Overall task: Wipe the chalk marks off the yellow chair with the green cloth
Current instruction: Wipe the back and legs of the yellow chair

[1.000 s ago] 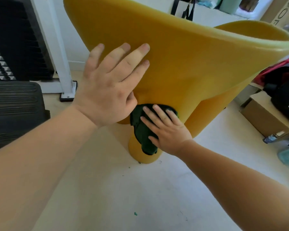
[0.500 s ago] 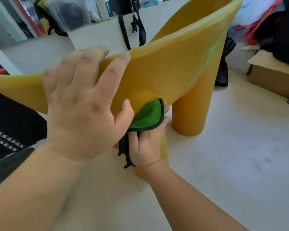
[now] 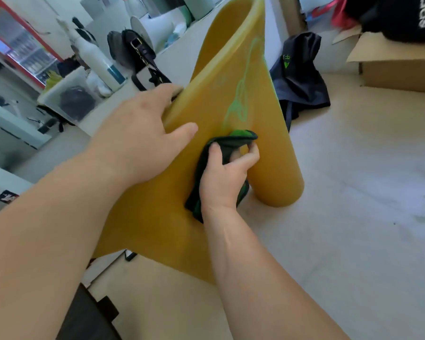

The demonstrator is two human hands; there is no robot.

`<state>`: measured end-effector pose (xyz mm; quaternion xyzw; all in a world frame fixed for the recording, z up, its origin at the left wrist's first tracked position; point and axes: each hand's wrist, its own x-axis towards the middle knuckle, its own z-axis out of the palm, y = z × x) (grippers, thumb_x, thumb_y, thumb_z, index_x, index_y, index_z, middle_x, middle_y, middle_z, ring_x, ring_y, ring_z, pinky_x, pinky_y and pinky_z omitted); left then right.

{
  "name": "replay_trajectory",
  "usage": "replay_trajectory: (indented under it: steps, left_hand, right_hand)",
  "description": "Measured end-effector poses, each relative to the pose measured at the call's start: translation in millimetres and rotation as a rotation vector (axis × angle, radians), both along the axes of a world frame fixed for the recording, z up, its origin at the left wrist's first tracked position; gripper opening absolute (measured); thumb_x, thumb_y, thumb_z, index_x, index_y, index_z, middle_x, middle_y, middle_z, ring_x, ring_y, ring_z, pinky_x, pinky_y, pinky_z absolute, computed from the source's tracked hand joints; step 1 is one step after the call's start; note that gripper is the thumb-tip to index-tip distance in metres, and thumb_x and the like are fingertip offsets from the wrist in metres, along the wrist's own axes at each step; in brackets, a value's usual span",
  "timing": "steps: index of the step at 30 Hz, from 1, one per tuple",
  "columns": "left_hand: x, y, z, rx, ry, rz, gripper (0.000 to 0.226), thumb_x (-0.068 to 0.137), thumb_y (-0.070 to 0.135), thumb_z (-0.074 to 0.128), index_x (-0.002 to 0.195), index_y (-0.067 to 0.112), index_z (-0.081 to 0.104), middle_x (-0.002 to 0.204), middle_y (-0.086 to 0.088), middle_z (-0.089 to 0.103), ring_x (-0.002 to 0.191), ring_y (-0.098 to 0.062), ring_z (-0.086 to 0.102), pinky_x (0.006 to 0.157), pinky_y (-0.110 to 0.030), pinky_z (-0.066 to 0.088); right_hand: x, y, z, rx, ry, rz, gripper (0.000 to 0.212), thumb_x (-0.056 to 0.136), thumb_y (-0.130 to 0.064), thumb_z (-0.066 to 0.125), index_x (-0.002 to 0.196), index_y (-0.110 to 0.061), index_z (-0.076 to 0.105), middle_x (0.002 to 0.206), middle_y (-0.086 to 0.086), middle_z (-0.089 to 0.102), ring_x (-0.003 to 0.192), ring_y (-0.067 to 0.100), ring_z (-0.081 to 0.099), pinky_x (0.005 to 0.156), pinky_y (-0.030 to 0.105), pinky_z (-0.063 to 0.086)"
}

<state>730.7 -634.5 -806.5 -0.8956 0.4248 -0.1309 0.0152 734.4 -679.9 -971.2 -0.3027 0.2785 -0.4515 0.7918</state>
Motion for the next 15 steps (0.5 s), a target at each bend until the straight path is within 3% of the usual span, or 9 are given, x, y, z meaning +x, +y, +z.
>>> replay_trajectory:
  steps: [2, 4, 6, 8, 10, 11, 13, 15]
  left_hand:
    - [1, -7, 0, 0.018, 0.065, 0.029, 0.047, 0.098, 0.048, 0.048, 0.143, 0.038, 0.039, 0.116, 0.006, 0.056, 0.096, -0.016, 0.051, 0.080, -0.032, 0.038]
    - [0, -7, 0, -0.009, 0.136, 0.031, 0.038, 0.102, 0.046, 0.042, 0.138, 0.039, 0.044, 0.108, 0.009, 0.055, 0.094, -0.016, 0.051, 0.078, -0.032, 0.036]
    - [-2, -4, -1, -0.020, 0.110, 0.015, 0.035, 0.102, 0.045, 0.038, 0.133, 0.034, 0.049, 0.103, 0.005, 0.058, 0.091, -0.019, 0.053, 0.075, -0.033, 0.036]
    - [-3, 0, -1, 0.022, 0.002, 0.004, 0.037, 0.102, 0.046, 0.037, 0.130, 0.026, 0.051, 0.096, 0.000, 0.058, 0.087, -0.025, 0.054, 0.072, -0.034, 0.035]
    - [-2, 1, -2, 0.060, -0.066, 0.008, 0.042, 0.101, 0.049, 0.034, 0.129, 0.023, 0.050, 0.091, -0.003, 0.058, 0.084, -0.029, 0.054, 0.072, -0.038, 0.040]
    - [-2, 2, -2, 0.069, -0.081, 0.005, 0.044, 0.100, 0.051, 0.033, 0.129, 0.022, 0.050, 0.089, -0.004, 0.059, 0.082, -0.031, 0.055, 0.071, -0.040, 0.043]
    - [-2, 7, -2, 0.064, -0.092, -0.019, 0.047, 0.099, 0.053, 0.031, 0.128, 0.021, 0.050, 0.085, -0.004, 0.059, 0.077, -0.030, 0.056, 0.069, -0.041, 0.046]
    - [-4, 17, -2, 0.036, -0.090, -0.057, 0.050, 0.100, 0.056, 0.029, 0.127, 0.021, 0.051, 0.081, -0.002, 0.059, 0.071, -0.026, 0.055, 0.065, -0.039, 0.045]
  right_hand:
    - [1, -5, 10, -0.135, 0.006, 0.047, 0.069, 0.102, -0.029, 0.045, 0.159, -0.038, 0.009, 0.165, -0.004, 0.028, 0.149, 0.013, 0.028, 0.120, 0.036, 0.029]
    - [4, 2, 19, -0.340, 0.077, 0.045, 0.067, 0.102, -0.035, 0.032, 0.154, -0.054, -0.006, 0.170, -0.014, -0.004, 0.155, 0.008, -0.010, 0.127, 0.043, -0.001]
    - [1, 12, 22, -0.471, 0.087, 0.002, 0.066, 0.106, -0.039, 0.028, 0.137, -0.073, -0.019, 0.168, -0.018, -0.014, 0.153, 0.008, -0.022, 0.124, 0.043, -0.012]
    - [0, 13, 17, -0.508, 0.077, -0.024, 0.067, 0.106, -0.041, 0.028, 0.128, -0.081, -0.021, 0.169, -0.017, -0.014, 0.153, 0.010, -0.022, 0.122, 0.042, -0.015]
    - [9, -3, 7, -0.449, 0.111, -0.010, 0.060, 0.104, -0.046, 0.025, 0.135, -0.076, -0.016, 0.169, -0.014, -0.014, 0.155, 0.014, -0.020, 0.122, 0.048, -0.013]
    - [14, -13, 1, -0.375, 0.147, 0.032, 0.058, 0.101, -0.051, 0.022, 0.147, -0.064, -0.011, 0.169, -0.012, -0.014, 0.155, 0.017, -0.019, 0.122, 0.051, -0.011]
    - [26, -31, -15, -0.103, 0.184, 0.150, 0.077, 0.092, -0.062, 0.016, 0.161, -0.033, -0.001, 0.170, -0.009, -0.012, 0.156, 0.020, -0.015, 0.124, 0.055, -0.005]
    - [28, -32, -31, 0.174, 0.161, 0.283, 0.089, 0.087, -0.074, 0.016, 0.162, -0.029, -0.003, 0.170, -0.010, -0.010, 0.157, 0.018, -0.009, 0.125, 0.054, 0.002]
